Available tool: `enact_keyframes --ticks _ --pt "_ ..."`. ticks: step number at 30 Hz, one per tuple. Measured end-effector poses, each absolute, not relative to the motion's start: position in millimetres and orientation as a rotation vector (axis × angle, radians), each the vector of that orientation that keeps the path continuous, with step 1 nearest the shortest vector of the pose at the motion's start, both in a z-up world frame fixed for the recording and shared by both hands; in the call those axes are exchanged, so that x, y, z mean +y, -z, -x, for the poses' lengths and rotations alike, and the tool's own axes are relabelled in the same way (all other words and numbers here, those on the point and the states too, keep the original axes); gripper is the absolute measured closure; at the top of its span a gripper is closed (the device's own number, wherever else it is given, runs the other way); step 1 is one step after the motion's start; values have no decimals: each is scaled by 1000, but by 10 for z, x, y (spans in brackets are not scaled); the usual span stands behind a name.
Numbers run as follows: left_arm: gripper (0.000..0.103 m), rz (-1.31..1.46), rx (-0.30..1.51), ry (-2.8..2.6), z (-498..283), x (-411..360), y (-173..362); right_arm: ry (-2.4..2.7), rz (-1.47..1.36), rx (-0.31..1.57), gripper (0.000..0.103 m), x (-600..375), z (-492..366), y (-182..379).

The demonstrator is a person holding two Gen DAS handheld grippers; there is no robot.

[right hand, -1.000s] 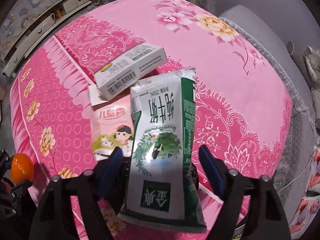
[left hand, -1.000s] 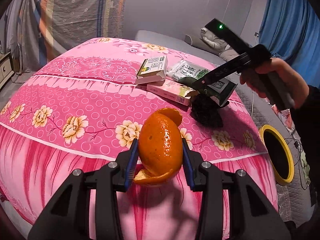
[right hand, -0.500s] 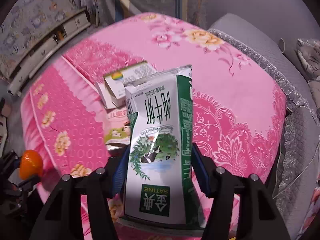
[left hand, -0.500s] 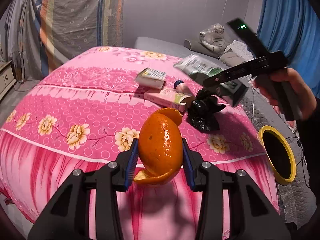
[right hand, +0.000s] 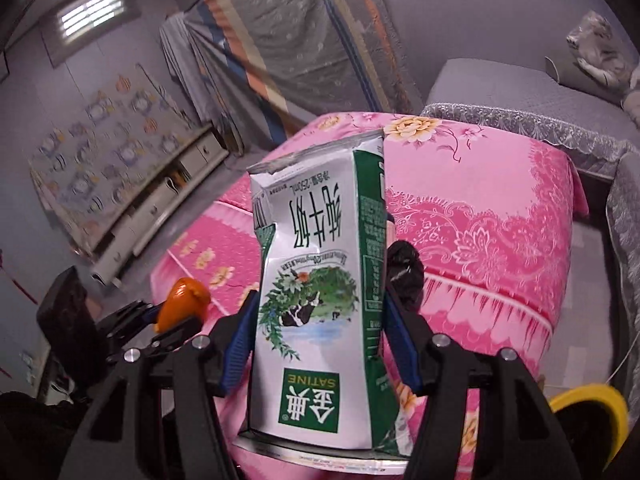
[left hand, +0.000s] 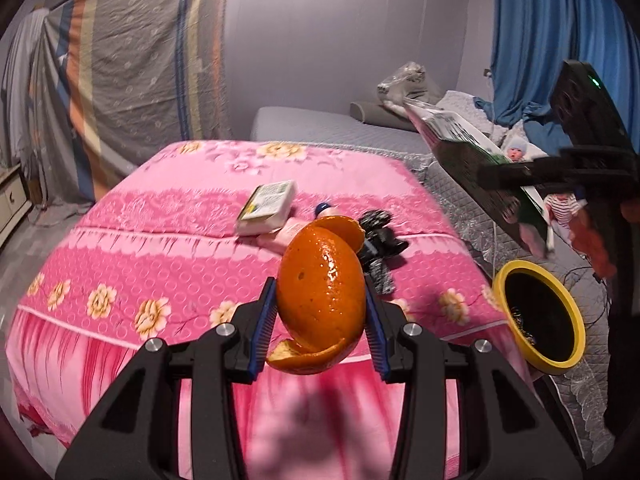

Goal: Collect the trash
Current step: 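Carry the orange and milk carton with both tools over the bin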

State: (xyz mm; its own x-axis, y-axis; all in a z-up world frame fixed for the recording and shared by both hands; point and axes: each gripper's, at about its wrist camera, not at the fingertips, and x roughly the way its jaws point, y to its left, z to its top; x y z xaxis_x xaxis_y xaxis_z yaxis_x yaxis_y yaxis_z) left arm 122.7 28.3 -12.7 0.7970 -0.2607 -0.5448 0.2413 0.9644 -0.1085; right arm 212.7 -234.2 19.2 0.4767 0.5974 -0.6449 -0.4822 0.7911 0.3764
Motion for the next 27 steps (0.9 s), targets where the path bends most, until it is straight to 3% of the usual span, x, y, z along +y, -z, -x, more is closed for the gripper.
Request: enact_keyframes --ticks 27 --pt "64 -146 480 568 -1234 -1224 -288 -305 -504 688 46 -4300 -1060 172"
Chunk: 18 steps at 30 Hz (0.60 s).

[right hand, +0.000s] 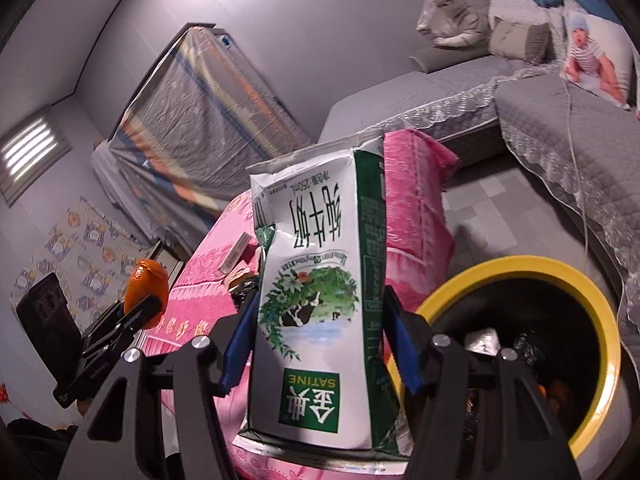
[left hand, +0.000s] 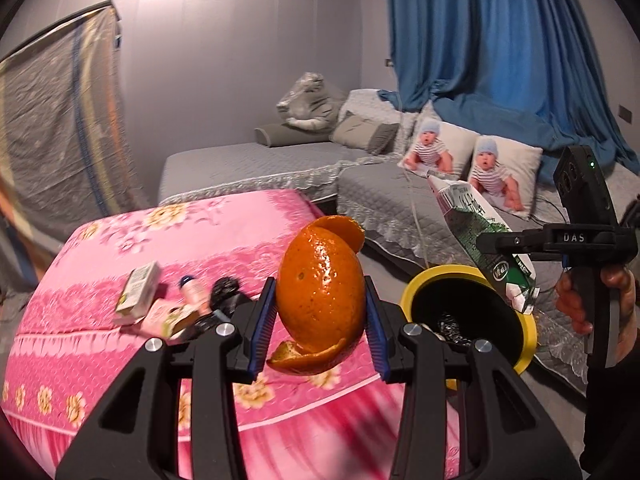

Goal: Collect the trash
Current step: 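Carry the orange and milk carton with both tools over the bin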

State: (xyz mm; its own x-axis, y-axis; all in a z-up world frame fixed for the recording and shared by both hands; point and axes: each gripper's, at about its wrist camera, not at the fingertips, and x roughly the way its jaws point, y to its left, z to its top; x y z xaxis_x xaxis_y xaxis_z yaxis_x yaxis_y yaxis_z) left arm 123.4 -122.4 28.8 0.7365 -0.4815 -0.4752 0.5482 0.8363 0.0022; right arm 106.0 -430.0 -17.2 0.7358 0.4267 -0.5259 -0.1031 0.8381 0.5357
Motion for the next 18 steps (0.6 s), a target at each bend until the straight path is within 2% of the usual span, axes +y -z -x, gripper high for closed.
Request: enact_keyframes --ticks 18 --pt "64 -259 465 756 -1264 -2306 -261 -61 -611 661 46 -5133 -695 604"
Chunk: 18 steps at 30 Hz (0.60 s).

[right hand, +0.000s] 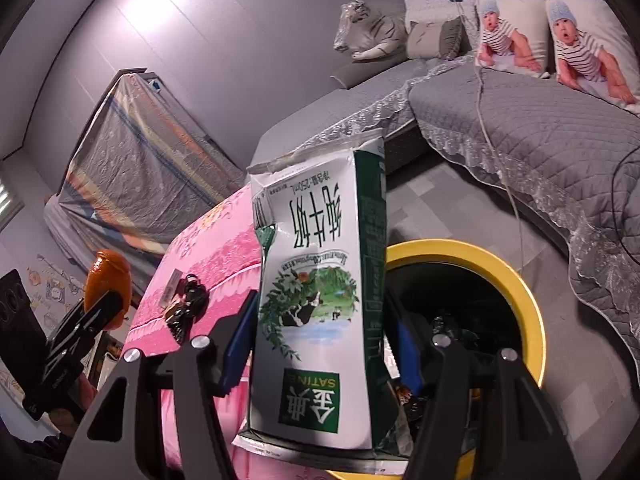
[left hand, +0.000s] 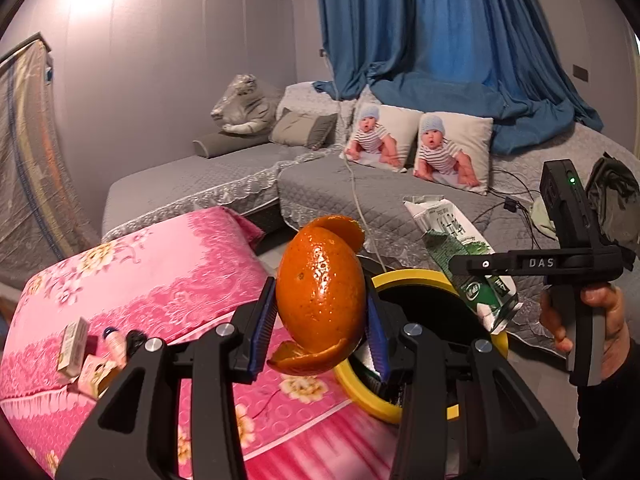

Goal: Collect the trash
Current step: 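Carry the orange and milk carton with both tools over the bin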

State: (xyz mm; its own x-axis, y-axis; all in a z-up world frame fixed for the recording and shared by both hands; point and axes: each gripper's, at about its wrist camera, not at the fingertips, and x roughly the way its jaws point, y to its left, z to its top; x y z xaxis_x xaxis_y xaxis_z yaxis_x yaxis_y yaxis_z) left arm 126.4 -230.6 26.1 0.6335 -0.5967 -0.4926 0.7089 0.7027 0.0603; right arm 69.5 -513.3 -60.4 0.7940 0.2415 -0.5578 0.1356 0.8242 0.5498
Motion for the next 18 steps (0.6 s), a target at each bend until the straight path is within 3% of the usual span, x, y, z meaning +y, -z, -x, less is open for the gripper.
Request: enact_keyframes --ticks 18 --pt "64 -297 545 840 -1450 -3038 115 87 -622 700 46 -5359 -646 919"
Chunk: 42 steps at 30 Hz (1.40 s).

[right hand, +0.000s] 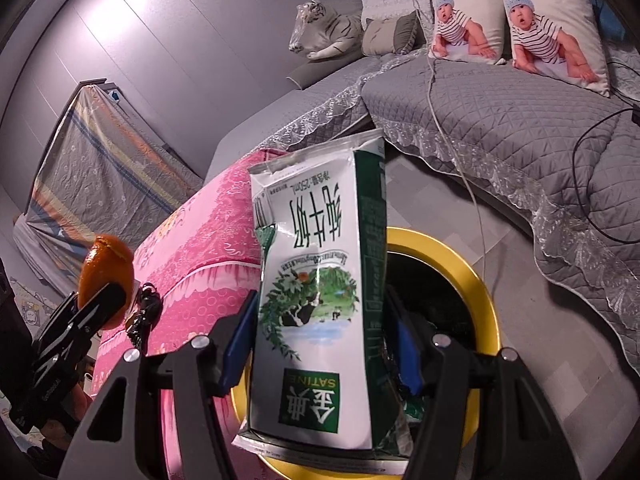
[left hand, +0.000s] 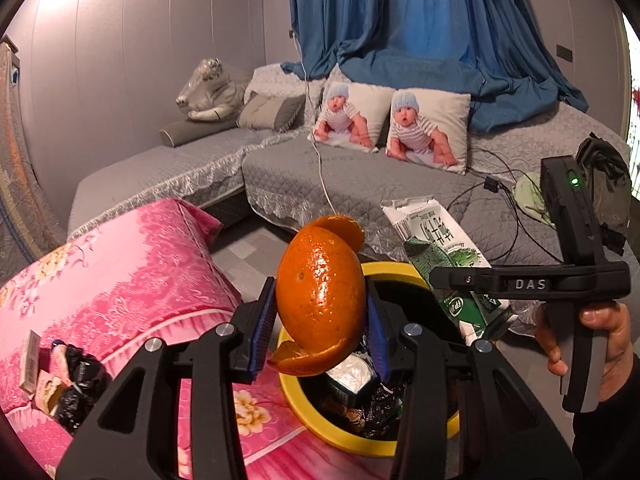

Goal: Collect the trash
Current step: 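Carry the orange and milk carton with both tools over the bin, then open both tools to drop the orange and milk carton into the bin, then grasp the white medicine box with rainbow circle with the left tool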

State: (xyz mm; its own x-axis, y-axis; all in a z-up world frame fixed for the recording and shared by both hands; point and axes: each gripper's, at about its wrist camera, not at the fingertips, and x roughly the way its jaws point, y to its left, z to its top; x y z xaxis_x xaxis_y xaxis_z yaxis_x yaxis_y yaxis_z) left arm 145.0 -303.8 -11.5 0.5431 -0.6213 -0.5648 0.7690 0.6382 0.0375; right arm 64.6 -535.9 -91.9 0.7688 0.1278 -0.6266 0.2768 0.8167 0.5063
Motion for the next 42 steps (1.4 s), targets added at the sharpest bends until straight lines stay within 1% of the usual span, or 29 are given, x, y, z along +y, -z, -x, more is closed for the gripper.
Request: enact_keyframes --ticks 8,11,12,13,14,15,16,24,30,36,40,42 --pt "64 -306 629 832 -1635 -3229 405 131 -640 741 46 -5459 -655 1091" --pt "62 -301 649 834 -1677 -3261 446 149 -645 734 45 -5475 -631 1096" --pt "58 -298 653 828 -1690 -3258 454 151 -650 730 45 -5481 -618 1093" --pt "46 -291 651 821 -1699 -3229 453 156 -658 730 44 -5501 -613 1088" --pt "38 -280 643 809 -1700 -3196 445 163 -666 730 33 -5522 -601 1089" --pt "19 -265 632 796 -1698 -3145 429 178 -670 724 24 -5539 -575 1081" --pt "12 -251 624 783 -1699 -3105 416 188 -670 719 23 -5547 -559 1063" --pt "9 -194 652 708 -1813 -2636 378 160 -690 700 23 -5489 -510 1016" --pt "9 -192 622 563 -2032 -1789 231 23 -672 713 21 -5182 -722 960" --pt "8 -220 644 314 -2511 -679 154 -71 -632 739 21 -4851 -1002 936" --pt "8 -235 740 235 -2999 -171 274 -121 -610 764 21 -4633 -1177 956" --pt "9 -201 804 211 -3276 21 383 -138 -604 776 21 -4551 -1224 970"
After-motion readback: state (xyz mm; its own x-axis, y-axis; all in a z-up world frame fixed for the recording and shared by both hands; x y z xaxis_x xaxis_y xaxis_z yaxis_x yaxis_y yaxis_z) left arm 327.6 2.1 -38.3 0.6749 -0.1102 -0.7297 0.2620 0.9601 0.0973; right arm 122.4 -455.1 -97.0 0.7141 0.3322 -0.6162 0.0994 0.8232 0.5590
